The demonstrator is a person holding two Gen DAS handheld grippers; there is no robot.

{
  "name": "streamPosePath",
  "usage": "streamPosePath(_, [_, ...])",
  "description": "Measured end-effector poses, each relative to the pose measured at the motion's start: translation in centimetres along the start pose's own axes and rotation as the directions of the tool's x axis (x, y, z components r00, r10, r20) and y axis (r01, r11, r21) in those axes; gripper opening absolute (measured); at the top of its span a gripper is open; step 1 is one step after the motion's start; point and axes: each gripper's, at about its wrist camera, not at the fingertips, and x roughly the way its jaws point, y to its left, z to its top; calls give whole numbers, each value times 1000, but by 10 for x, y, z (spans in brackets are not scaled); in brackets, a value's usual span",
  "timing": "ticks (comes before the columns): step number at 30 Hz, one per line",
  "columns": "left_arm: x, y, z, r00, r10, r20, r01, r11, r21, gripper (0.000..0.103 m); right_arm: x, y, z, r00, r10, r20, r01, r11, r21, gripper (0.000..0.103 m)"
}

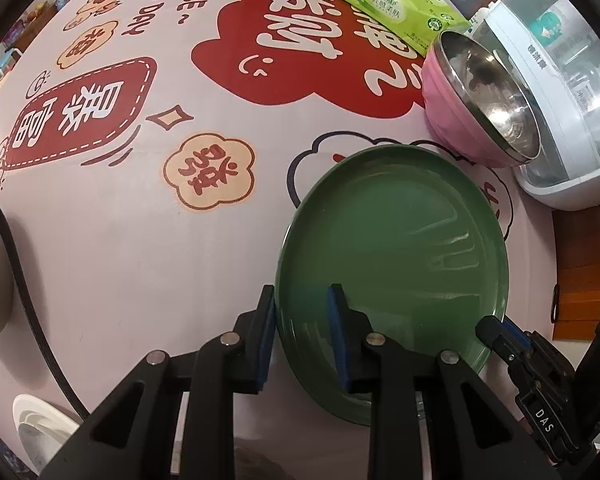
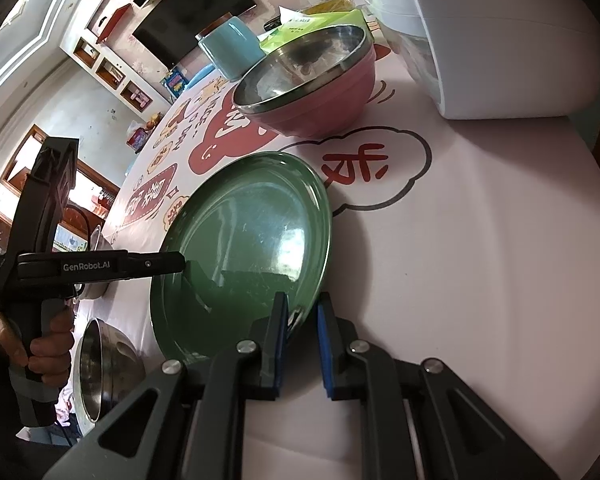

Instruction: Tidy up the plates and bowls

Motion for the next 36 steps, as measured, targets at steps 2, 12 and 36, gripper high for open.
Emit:
streamPosePath(2, [0,0,0,1000,3,-14,-3,1000,2,23,0,0,0,1000,0,-9,0,1000,2,14])
streamPosePath(12, [-14,-13,-14,1000,12,-7,-12,999,40,23,-13,-3,-4,999,19,-30,-19,999,28,13])
streamPosePath(36, [-73,-11,-81,995,-89,53,86,995,52,24,-80,35,-28,999,-47,22,50,987,-152,13])
